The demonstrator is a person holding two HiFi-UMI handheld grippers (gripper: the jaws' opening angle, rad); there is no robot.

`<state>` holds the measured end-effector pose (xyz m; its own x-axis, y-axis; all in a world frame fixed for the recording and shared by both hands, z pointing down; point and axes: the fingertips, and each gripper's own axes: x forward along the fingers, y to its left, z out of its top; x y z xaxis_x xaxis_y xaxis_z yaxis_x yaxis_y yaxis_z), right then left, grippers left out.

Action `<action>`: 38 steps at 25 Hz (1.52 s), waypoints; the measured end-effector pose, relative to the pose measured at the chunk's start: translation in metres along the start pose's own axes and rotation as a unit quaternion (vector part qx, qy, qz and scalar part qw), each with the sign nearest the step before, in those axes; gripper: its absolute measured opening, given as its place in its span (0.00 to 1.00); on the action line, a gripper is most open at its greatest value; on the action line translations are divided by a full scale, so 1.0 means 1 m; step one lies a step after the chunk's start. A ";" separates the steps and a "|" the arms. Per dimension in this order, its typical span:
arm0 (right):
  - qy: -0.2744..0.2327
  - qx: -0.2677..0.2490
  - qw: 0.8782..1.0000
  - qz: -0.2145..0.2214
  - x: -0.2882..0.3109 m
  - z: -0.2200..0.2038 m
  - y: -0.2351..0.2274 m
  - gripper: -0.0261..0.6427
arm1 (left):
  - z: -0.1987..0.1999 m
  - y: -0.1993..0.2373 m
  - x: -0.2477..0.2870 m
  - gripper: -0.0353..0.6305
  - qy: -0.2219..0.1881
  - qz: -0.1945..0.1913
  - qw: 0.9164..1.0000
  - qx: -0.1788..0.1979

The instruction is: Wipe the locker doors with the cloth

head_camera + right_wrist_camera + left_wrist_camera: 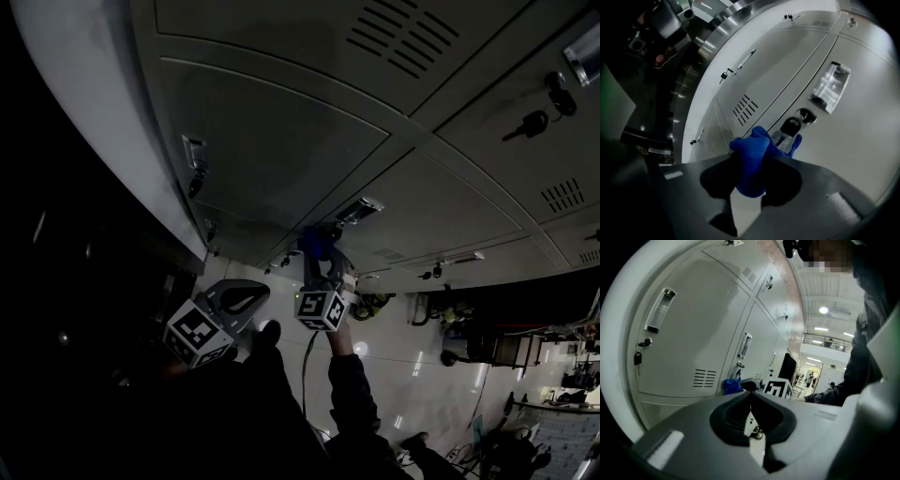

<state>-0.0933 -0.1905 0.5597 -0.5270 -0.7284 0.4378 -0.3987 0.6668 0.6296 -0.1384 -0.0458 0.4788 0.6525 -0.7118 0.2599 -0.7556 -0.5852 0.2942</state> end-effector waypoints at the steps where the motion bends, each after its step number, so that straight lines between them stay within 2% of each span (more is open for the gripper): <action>1: 0.005 0.004 1.000 0.007 0.004 -0.006 0.005 0.22 | -0.001 0.000 -0.001 0.02 0.001 0.001 1.000 0.000; 5: 0.015 0.016 0.999 0.027 0.014 -0.022 0.017 0.22 | -0.007 -0.002 -0.004 0.02 0.009 0.004 1.000 -0.004; 11: 0.006 0.029 0.999 0.028 0.014 -0.020 0.018 0.22 | -0.016 -0.004 -0.005 0.02 0.023 0.001 1.000 -0.004; 16: -0.021 0.035 0.998 0.040 -0.030 0.004 0.016 0.22 | -0.010 -0.007 -0.002 0.02 0.006 -0.004 1.000 0.001; 21: -0.037 0.033 0.998 0.043 -0.092 0.037 -0.006 0.22 | 0.005 -0.014 0.003 0.02 -0.020 -0.017 1.000 0.010; 26: -0.047 0.005 0.999 0.001 -0.137 0.074 -0.069 0.22 | 0.017 -0.022 0.011 0.02 -0.035 -0.036 0.999 0.013; 30: -0.056 -0.016 0.997 -0.055 -0.152 0.102 -0.133 0.22 | 0.027 -0.027 0.016 0.02 -0.047 -0.047 0.998 0.016; 35: -0.097 -0.045 0.986 -0.127 -0.170 0.153 -0.202 0.22 | 0.031 -0.030 0.019 0.02 -0.052 -0.055 0.997 0.017; 38: -0.103 -0.077 0.978 -0.162 -0.178 0.180 -0.232 0.22 | 0.032 -0.031 0.022 0.02 -0.052 -0.059 0.997 0.017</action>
<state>-0.0423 -0.1873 0.2200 -0.5392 -0.8392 0.0707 -0.4601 0.3639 0.8099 -0.1028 -0.0558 0.4460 0.7283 -0.6733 0.1276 -0.6772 -0.6785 0.2847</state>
